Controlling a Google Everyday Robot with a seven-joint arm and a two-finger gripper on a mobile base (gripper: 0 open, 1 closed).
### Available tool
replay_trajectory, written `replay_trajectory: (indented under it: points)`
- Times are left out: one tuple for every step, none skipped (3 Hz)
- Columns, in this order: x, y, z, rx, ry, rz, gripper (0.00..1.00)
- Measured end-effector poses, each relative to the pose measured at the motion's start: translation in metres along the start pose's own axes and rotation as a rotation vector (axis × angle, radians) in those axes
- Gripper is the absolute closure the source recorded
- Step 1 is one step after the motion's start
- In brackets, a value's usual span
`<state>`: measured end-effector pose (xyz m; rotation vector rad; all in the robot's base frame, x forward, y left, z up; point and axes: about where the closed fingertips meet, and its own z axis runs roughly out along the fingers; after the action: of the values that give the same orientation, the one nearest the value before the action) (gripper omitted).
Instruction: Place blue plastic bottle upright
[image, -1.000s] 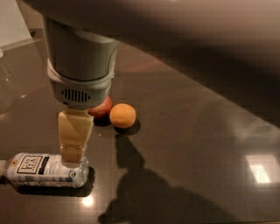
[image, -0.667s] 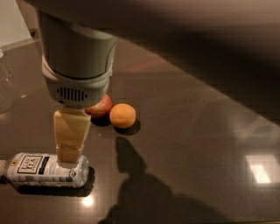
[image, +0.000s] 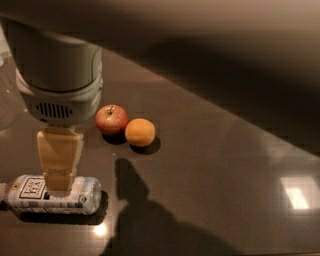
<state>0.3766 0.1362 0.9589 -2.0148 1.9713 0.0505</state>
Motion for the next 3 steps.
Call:
replay_trajectory:
  points:
    - [-0.017, -0.005, 0.025, -0.046, 0.012, -0.035, 0.0]
    - [-0.03, -0.011, 0.051, -0.088, 0.028, -0.06, 0.0]
    - [-0.042, -0.003, 0.076, -0.127, 0.048, -0.078, 0.0]
